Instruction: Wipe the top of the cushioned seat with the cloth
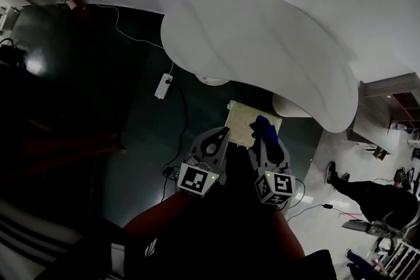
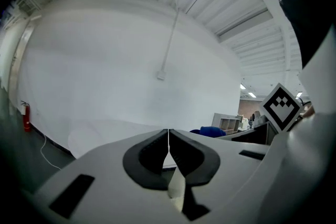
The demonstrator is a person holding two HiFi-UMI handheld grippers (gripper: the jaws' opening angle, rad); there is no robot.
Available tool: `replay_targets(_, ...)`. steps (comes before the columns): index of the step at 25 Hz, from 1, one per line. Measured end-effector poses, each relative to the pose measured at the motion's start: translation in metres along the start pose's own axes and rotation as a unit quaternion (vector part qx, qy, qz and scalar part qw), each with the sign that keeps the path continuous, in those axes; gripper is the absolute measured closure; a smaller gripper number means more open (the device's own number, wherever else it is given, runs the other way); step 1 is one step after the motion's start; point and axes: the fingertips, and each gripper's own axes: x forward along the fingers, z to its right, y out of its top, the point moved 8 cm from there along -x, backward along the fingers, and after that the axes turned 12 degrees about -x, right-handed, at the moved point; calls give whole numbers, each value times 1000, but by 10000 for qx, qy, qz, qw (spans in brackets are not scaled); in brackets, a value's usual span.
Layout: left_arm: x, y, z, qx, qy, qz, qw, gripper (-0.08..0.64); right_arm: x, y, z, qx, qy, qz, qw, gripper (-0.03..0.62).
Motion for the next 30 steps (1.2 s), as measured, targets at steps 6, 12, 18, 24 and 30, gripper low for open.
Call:
replay_targets(6,29,-52,-13,-413,252,-230,9986,541,59,-37,31,385,215,-409,9982,465)
replay_targets(12,66,-92,-24,-507,862,-389,9942,541,111,-71,51,-197,651,-793,9945,463)
replay_targets(18,96,-140,-62,-413,987,-910,9901,541,176,-129,50,-244,938,-943,9908,465)
replay_targets(24,99,-196,-105,-661,905,-1187,9866,541,207,-213,45,400,1011,-1529,9822,465)
replay_targets(30,113,-236,-118,-187,628,-1421,9877,541,245,-281,49,375,1221,-1937,9727,465)
